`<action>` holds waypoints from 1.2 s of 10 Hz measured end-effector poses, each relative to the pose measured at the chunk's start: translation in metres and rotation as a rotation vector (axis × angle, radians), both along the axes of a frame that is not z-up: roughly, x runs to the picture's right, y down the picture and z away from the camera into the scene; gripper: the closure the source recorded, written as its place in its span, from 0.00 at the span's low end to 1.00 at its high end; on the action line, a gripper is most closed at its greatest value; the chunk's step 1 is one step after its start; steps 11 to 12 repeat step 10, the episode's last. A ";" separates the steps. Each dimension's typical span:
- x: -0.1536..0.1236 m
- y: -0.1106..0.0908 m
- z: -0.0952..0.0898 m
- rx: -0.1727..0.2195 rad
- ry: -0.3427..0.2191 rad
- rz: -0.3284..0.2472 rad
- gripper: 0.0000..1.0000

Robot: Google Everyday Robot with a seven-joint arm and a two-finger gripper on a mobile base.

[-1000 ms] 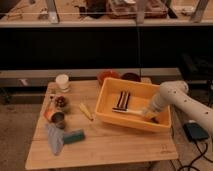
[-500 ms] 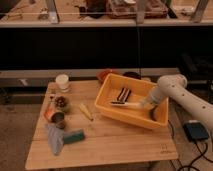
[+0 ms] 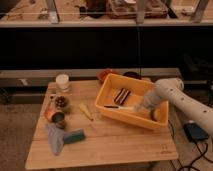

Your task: Wipe tray with brush

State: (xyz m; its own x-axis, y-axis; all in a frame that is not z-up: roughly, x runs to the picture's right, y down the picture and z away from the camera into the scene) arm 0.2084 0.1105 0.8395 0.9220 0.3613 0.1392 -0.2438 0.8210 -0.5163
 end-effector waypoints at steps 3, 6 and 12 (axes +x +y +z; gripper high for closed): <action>-0.001 0.001 0.000 -0.002 -0.008 -0.003 0.90; -0.001 0.000 0.000 -0.002 -0.008 -0.003 0.90; 0.000 0.001 0.000 -0.002 -0.007 -0.002 0.90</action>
